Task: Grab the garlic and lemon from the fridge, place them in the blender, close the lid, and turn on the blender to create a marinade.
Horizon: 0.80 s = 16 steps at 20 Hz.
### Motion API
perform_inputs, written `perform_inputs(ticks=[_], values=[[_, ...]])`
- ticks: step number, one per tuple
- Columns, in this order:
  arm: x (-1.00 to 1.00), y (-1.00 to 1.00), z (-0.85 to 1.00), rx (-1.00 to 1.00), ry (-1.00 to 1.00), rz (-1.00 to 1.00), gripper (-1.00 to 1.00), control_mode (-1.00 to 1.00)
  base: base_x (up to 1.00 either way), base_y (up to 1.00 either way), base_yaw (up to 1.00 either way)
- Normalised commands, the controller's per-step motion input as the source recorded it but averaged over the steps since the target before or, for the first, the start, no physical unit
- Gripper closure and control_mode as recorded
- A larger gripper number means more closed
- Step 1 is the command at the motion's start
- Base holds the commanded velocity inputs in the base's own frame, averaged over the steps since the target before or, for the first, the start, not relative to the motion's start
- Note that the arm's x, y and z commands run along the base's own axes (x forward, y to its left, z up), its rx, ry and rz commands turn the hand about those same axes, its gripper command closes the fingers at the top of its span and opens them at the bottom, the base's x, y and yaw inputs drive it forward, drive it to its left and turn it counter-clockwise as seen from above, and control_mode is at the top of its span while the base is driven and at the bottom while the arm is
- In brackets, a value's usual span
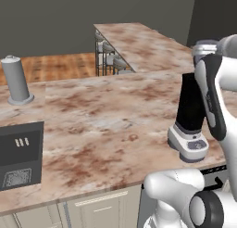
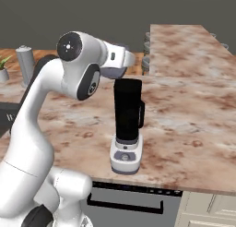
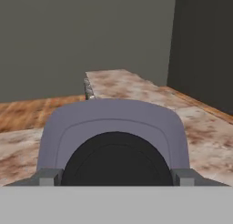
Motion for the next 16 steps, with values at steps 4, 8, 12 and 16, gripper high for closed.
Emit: perform_inputs(ticks=[4,8,12,16], values=[[0.10,-0.22,-0.44,0.00,0.31,0.02,1.00,-1.00,0.00,0.00,0.00],[-0.01,0.00,-0.26,0.00,0.06,0.07,1.00,-1.00,0.00,0.00,0.00],[0.00,0.01,-0.28,0.00,0.15,0.02,1.00,-1.00,0.00,0.00,0.00],[0.00,0.08,-0.29,-0.05,0.21,0.01,1.00,-1.00,0.00,0.00,0.00]])
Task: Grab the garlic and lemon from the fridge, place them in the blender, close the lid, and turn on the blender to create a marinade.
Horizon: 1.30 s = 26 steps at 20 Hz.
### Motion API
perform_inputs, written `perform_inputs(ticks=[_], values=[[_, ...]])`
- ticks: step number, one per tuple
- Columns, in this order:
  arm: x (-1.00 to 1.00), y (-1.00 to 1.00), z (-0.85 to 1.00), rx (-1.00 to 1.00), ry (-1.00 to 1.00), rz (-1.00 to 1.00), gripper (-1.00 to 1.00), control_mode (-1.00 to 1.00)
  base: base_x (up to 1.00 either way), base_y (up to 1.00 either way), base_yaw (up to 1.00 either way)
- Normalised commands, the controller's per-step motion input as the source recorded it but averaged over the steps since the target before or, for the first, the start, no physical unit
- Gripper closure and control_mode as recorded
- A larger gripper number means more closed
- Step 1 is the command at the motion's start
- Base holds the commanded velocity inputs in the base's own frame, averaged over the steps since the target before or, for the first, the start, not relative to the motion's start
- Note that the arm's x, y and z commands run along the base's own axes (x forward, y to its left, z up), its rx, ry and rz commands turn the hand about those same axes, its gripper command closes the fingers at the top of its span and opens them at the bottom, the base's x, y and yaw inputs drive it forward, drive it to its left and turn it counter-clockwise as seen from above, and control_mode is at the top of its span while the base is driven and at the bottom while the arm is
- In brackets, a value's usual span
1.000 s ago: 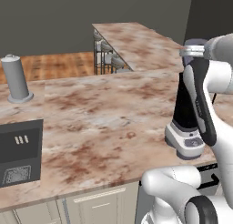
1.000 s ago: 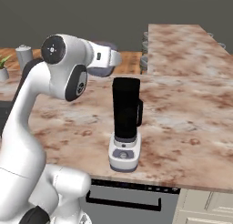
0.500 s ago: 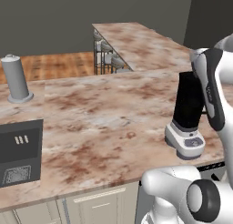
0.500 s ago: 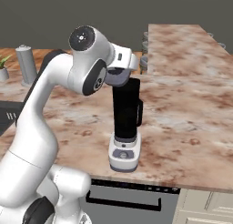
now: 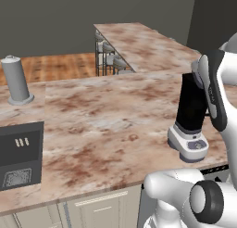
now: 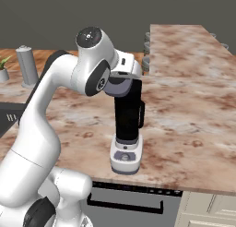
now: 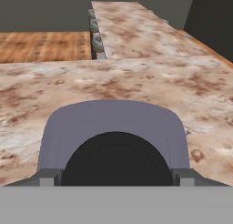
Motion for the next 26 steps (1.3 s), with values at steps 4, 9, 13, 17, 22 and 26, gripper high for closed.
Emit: perform_inputs(ticks=[4,9,13,17,22,26], values=[[0.02,0.02,0.00,-0.01,0.20,0.00,1.00,-1.00,0.00,0.00,0.00],[0.45,-0.01,0.00,0.00,0.06,0.02,1.00,-1.00,0.00,0.00,0.00],[0.47,-0.07,0.00,0.00,0.05,0.08,1.00,-1.00,0.00,0.00,0.00],[0.26,-0.16,-0.06,0.00,0.02,0.11,1.00,-1.00,0.00,0.00,0.00],[0.22,-0.14,-0.11,0.00,0.07,0.10,1.00,-1.00,0.00,0.00,0.00],[0.18,-0.15,-0.05,0.00,0.10,0.08,1.00,-1.00,0.00,0.00,0.00]])
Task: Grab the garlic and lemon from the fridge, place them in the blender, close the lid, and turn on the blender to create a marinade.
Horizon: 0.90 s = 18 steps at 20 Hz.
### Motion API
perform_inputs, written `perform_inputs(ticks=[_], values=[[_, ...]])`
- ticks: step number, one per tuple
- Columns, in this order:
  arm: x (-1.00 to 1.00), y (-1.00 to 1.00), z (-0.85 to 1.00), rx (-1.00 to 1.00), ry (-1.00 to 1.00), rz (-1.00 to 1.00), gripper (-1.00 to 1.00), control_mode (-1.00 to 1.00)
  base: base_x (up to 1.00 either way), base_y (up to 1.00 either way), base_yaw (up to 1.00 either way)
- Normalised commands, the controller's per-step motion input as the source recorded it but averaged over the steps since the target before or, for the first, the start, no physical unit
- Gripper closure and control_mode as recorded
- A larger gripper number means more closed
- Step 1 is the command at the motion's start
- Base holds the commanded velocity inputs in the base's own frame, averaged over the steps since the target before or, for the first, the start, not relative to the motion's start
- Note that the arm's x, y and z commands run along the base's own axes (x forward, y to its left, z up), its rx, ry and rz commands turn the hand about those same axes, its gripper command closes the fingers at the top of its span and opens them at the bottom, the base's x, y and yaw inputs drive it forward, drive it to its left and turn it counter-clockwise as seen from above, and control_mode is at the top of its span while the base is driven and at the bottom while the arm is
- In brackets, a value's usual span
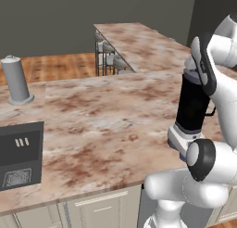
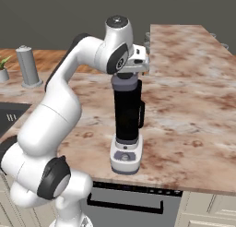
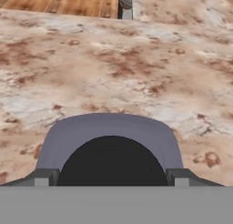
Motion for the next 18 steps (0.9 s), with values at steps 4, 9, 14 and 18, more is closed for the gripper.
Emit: perform_inputs(ticks=[4,9,14,18], values=[[0.00,-0.07,-0.10,0.00,0.00,0.01,1.00,-1.00,0.00,0.00,0.00],[0.01,-0.02,-0.21,0.00,0.00,0.00,1.00,-1.00,0.00,0.00,0.00],[0.01,0.03,-0.32,0.00,0.00,-0.03,1.00,-1.00,0.00,0.00,0.00],[0.13,0.00,-0.26,-0.01,-0.07,-0.07,1.00,-1.00,0.00,0.00,0.00]])
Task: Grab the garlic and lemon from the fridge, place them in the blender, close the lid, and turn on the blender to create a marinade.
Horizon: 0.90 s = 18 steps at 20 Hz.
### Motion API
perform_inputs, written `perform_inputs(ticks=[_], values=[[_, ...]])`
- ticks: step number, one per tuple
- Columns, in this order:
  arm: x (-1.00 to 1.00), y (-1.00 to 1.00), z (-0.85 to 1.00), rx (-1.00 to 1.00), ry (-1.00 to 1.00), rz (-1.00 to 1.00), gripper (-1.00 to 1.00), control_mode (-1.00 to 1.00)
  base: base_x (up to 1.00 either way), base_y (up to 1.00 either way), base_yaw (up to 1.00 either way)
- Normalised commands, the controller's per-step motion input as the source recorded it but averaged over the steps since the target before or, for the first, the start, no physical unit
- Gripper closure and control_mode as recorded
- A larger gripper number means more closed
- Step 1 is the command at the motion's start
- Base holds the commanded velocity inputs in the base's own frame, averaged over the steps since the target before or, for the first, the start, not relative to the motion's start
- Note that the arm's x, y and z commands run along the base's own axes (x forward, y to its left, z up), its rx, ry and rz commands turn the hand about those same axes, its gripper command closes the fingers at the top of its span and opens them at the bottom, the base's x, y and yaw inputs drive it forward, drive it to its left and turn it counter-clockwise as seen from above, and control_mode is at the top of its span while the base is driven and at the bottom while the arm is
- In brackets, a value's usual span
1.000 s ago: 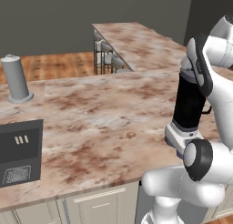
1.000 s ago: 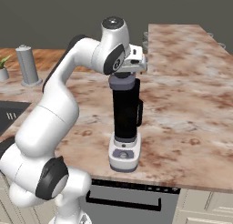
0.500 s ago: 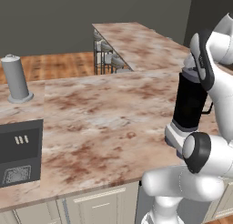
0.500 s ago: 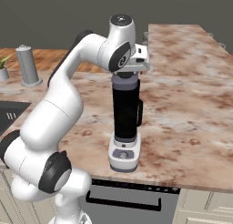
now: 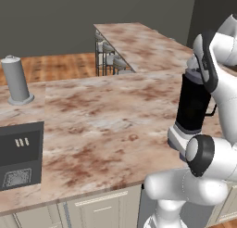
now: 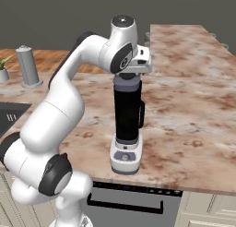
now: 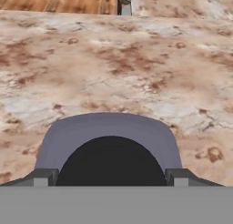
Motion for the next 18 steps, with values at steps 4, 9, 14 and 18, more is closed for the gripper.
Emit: perform_inputs(ticks=[4,9,14,18], values=[[0.01,0.00,-0.42,0.00,-0.10,-0.12,1.00,-1.00,0.00,0.00,0.00],[0.00,0.00,-0.51,0.00,-0.07,-0.09,1.00,-1.00,0.00,0.00,0.00],[0.11,0.01,-0.34,0.00,-0.29,0.00,1.00,-1.00,0.00,0.00,0.00],[0.36,0.06,-0.16,0.00,-0.30,0.00,1.00,-1.00,0.00,0.00,0.00]])
